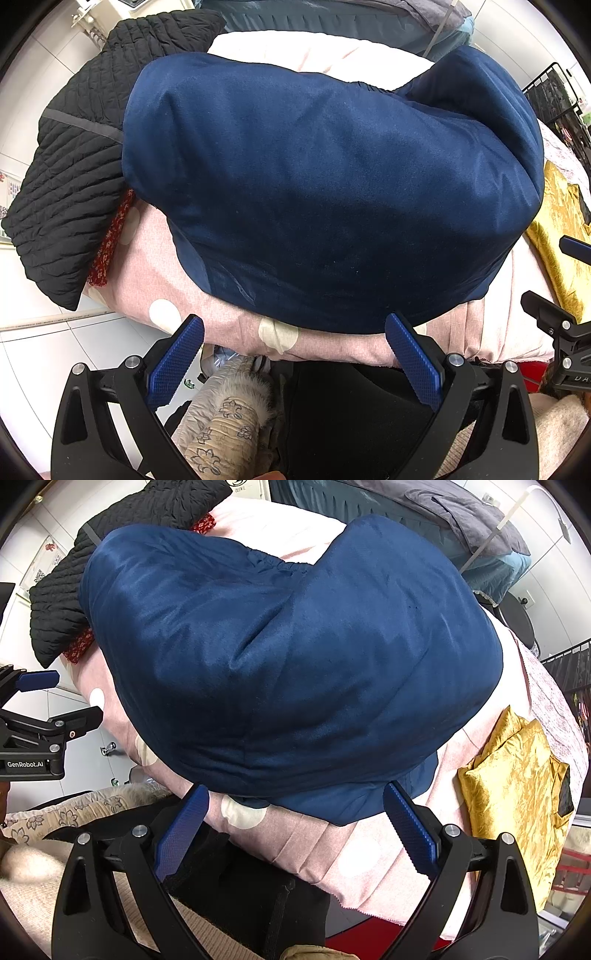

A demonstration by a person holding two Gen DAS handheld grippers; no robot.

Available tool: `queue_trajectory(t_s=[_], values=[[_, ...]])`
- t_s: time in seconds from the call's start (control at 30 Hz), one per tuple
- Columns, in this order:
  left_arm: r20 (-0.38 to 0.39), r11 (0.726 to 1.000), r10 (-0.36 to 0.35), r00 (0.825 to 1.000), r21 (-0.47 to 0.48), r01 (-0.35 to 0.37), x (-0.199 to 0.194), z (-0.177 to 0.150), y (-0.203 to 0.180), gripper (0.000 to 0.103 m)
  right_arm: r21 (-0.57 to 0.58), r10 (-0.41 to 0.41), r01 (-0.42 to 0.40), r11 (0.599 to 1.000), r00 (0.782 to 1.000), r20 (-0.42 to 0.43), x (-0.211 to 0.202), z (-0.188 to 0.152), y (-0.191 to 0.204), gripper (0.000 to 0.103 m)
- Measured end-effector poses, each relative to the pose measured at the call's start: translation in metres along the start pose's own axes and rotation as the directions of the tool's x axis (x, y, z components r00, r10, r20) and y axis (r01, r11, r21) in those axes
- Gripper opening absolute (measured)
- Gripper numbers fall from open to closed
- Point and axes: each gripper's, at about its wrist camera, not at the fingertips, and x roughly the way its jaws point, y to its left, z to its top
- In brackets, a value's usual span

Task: Fold large clothes

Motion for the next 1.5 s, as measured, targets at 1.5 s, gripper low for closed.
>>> queue_trajectory(t_s=[1.5], values=[[-0.017,0.999,-0.015,1.000,-0.031,0.014,0.0070,0.0013,0.0041,0.096,0.003,0.006,-0.006,1.000,1.000,-0.018,0.0053,-0.0006,-0.0049,0.094]])
